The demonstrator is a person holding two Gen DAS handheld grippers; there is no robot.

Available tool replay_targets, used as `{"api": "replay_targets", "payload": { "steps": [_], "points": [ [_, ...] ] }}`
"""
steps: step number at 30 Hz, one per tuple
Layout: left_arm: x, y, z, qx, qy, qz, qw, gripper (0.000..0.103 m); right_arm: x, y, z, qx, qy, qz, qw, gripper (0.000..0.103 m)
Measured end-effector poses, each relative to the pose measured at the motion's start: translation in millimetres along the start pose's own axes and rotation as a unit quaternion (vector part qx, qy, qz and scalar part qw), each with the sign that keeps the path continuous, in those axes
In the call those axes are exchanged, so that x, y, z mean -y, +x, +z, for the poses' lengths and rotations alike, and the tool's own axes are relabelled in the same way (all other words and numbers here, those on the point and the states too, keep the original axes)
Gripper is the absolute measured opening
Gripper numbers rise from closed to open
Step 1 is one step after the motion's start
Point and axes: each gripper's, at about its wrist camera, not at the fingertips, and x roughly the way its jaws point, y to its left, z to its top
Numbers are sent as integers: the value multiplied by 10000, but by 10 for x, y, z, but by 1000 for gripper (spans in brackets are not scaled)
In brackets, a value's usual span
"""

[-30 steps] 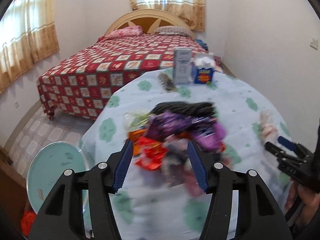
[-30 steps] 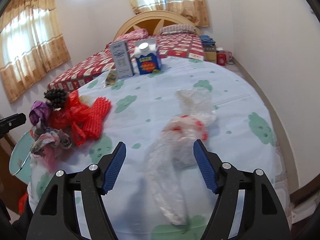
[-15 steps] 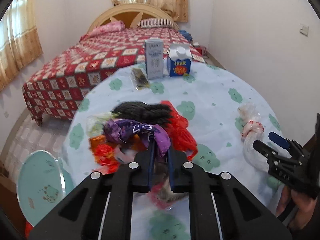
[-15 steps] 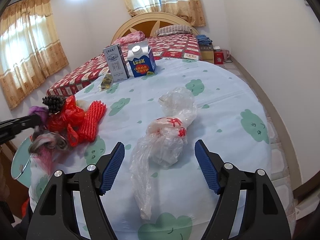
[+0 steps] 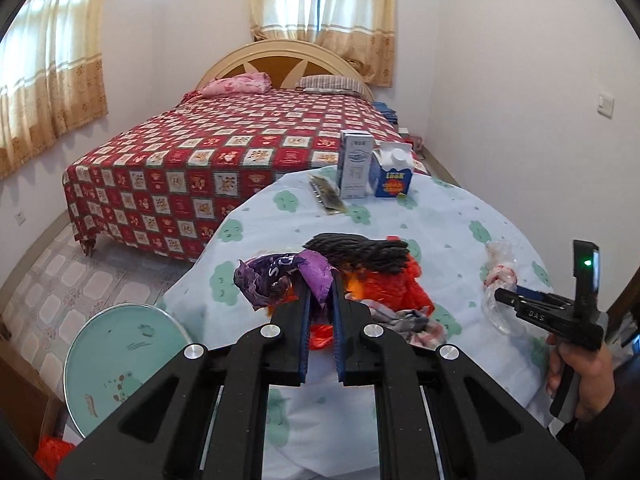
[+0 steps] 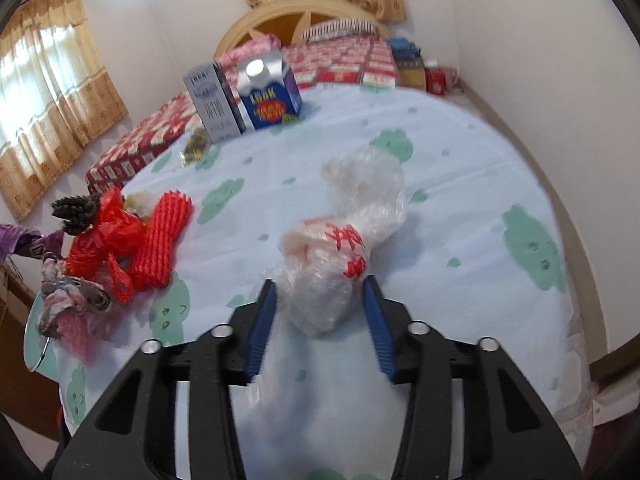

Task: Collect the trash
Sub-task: 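Grasp the purple wrapper with the left gripper while the right gripper lifts the plastic bag, then hold the purple wrapper over the bucket and open the left gripper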

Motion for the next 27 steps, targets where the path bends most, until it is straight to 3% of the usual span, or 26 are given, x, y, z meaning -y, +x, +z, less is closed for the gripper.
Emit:
{"api": "replay_targets", "payload": {
  "steps": [3, 5, 13, 20, 27],
  "points": [
    [-35, -48, 4, 66, 16, 16, 10000, 9, -54, -10, 4, 1, -131, 16, 9999, 19],
    [-56, -91, 4, 104, 15, 20, 9999, 9, -103, -65, 4, 51, -220, 38, 9997, 16],
    [-179, -253, -26, 219, 62, 190, 9996, 9, -287, -355, 58, 435, -466, 88, 9979, 14],
    [-528, -403, -99, 245, -37, 544, 9982, 9, -823, -663, 208, 832, -915, 468, 9912, 14],
    [-895, -464, -246, 133, -200, 889, 9958, 9, -1404, -648, 302, 868, -1383, 859, 9828, 14]
  ]
}}
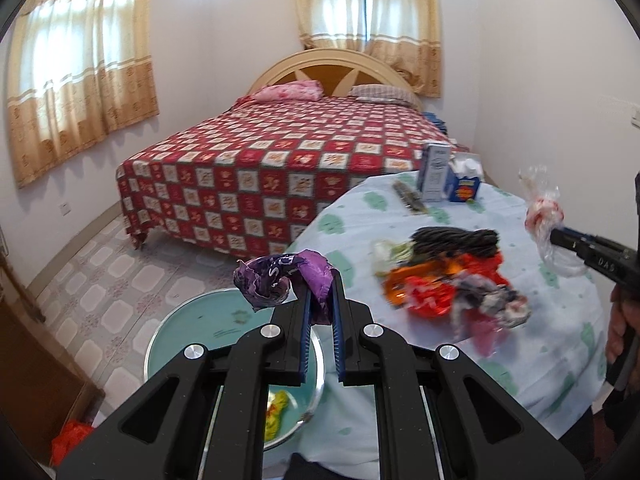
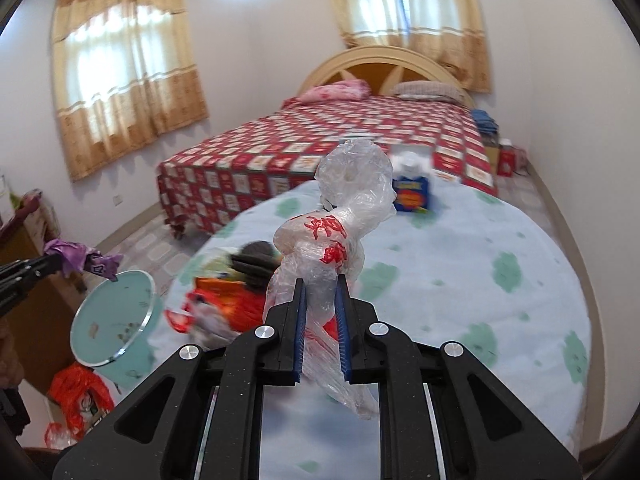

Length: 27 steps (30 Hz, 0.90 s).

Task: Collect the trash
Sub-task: 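Hold the purple wrapper over the bucket and open the left gripper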

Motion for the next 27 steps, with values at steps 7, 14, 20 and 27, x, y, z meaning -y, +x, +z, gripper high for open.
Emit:
{"api": "replay_targets", "payload": {
  "steps": [7, 14, 20, 27],
  "points": [
    [-297, 59, -130, -140, -185, 197, 9995, 9, -470, 201, 157, -38, -338, 335, 9989, 14],
    [-483, 90, -221, -214, -287, 349, 9988, 9, -937, 438, 226, -139, -650, 600, 9960, 15],
    [-641, 106, -294, -269, -372, 469, 9978, 9, -1236, 603, 193, -262, -881, 776, 9927, 15],
    [-817, 113, -364, -331, -444, 601, 9967, 9, -1558, 788, 132, -396, -1094, 972, 9884, 15]
  ]
}}
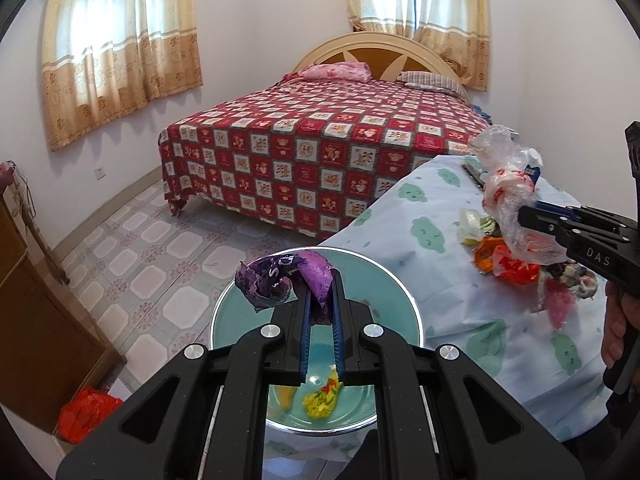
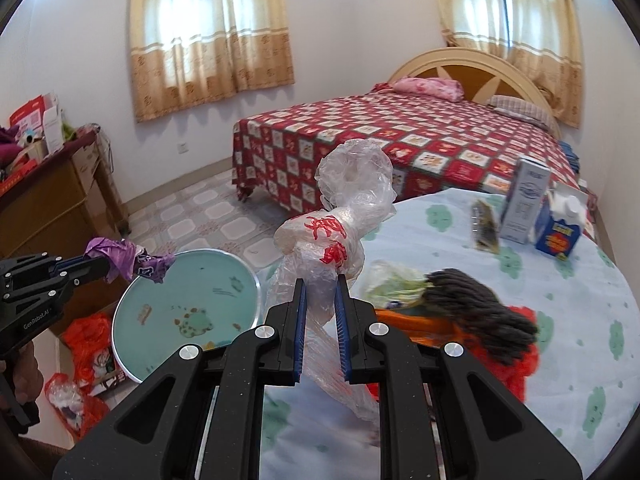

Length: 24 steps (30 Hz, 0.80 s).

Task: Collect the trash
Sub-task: 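Hold the purple wrapper over the bucket and open the left gripper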

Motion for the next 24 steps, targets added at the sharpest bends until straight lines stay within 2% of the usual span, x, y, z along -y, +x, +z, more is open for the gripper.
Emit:
{"api": "replay_targets", "payload": {
  "steps": [7, 24],
  "points": [
    [-96, 0, -43, 16, 8, 139, 9999, 9, -190, 194, 19, -119, -151, 167, 9997, 15],
    [-160, 46, -62, -63, -54, 151, 9999, 10, -498, 428, -50, -361, -407, 386, 9978, 15]
  ]
}}
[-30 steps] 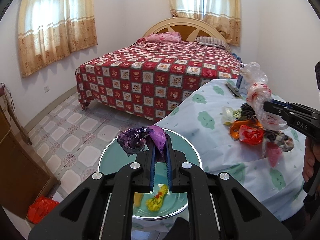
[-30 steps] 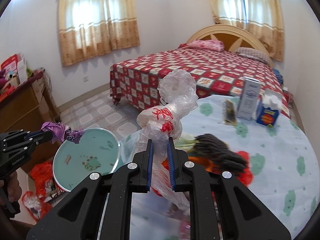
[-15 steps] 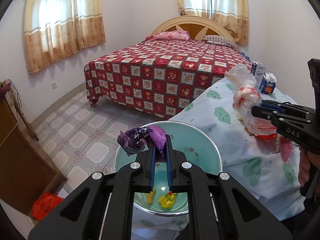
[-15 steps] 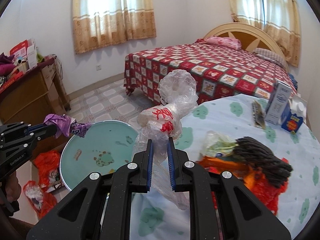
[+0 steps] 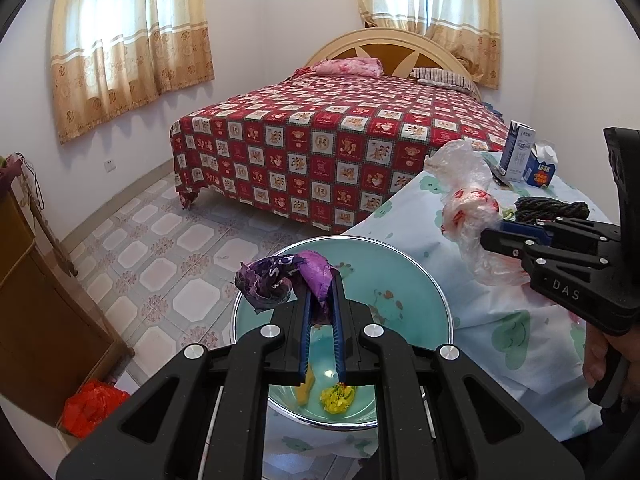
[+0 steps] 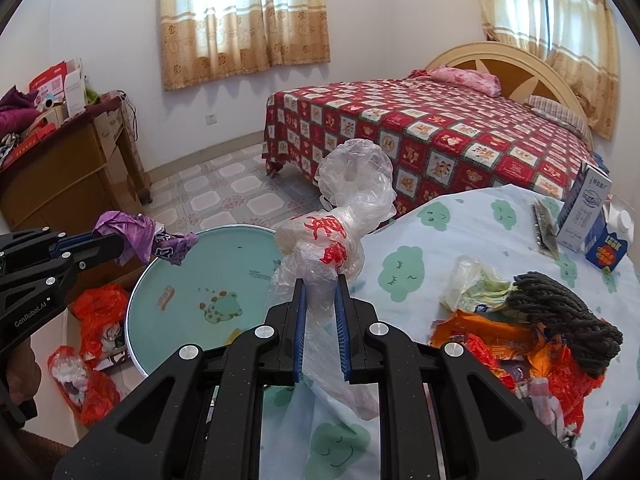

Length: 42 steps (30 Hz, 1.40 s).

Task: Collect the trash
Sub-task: 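Hold the purple wrapper over the bucket and open the left gripper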

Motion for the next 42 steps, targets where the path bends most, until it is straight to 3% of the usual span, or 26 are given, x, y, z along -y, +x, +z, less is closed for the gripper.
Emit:
{"api": "replay_targets", "payload": {
  "steps": [42],
  "points": [
    [9, 26, -44, -32, -24, -92, 9999, 10, -215, 142, -56, -266, -412, 297, 9984, 16]
  ]
}}
